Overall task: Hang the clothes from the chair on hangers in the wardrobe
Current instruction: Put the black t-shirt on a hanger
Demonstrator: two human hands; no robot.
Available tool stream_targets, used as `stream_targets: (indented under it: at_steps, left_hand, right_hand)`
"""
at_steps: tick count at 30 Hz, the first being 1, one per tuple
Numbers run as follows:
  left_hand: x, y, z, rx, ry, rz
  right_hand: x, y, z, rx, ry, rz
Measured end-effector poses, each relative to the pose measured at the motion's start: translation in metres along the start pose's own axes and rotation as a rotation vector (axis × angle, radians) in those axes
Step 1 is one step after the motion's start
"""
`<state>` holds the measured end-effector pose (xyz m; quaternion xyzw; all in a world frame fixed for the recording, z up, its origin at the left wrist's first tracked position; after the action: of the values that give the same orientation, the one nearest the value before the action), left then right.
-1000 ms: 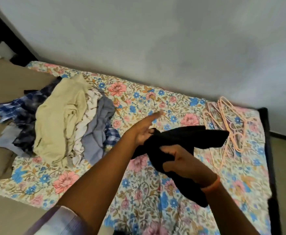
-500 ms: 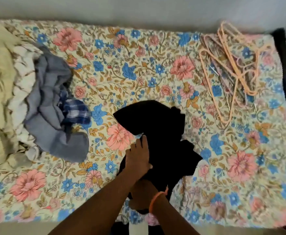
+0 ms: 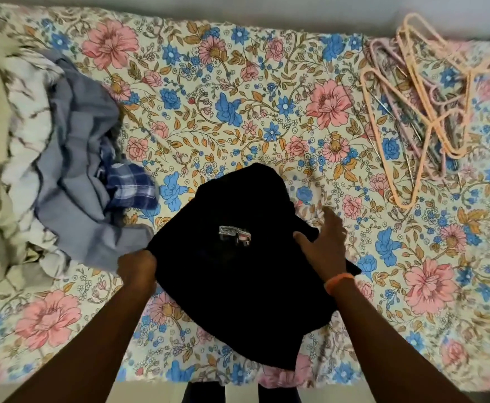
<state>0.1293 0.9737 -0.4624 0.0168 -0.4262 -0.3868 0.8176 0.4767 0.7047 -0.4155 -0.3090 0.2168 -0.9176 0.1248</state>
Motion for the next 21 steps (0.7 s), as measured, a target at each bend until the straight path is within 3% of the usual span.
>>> stream_targets:
  at_steps: [1,2,4,6,8,11,14,17,19,21]
  left_hand:
    - [0.001,0.002,0.009,-0.075,0.072,-0.007]
    - [0.011,0.016,0.013,-0.17,0.138,-0.132]
    - [0.05,0.059,0.004,-0.241,0.165,-0.579]
    - [0.097,0.09,-0.026,-0.296,0.029,-0.968]
    - [0.125,0.101,-0.068,-0.378,-0.185,-1.152]
    - [0.129,0.106,-0.123,-0.696,-0.346,-1.11]
    - [0.109,0.119,-0.138,-0.841,-0.248,-0.969]
    - [0.107,0.135,-0.146,-1.03,-0.253,-1.069]
    - [0.115,0.14,-0.153,-1.028,-0.411,-1.116]
    - [0.125,0.137,-0.159,-0.897,-0.638,-0.961]
  right_hand:
    - [-0.006,-0.016,-0.008,0.066,-0.059,0.098]
    - [-0.012,-0.03,-0.018,0.139,-0.1,0.174]
    - [-0.02,-0.048,-0.035,0.234,-0.134,0.218]
    - [-0.027,-0.06,-0.046,0.191,-0.137,0.207]
    - [-0.033,-0.066,-0.048,0.094,-0.096,0.216]
    - [-0.037,-0.07,-0.041,0.023,-0.054,0.22]
    - [-0.04,-0.063,-0.026,-0.055,-0.032,0.224]
    - [-0.047,-0.055,0.003,-0.101,0.05,0.24]
    - [-0.053,-0.054,0.021,-0.097,0.084,0.27]
    - [-0.059,-0.048,0.031,-0.132,0.012,0.248]
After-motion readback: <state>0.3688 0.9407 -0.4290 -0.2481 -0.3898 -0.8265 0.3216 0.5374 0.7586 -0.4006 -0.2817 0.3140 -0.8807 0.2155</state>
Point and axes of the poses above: each hand's wrist, its own x-axis away from the middle knuckle, its own z-axis out of the back of the hand, y = z × x, the point moved 8 cm from there along -x, towards the middle knuckle, and after that the axes turned 7 degrees about x, right-handed, at the moved point
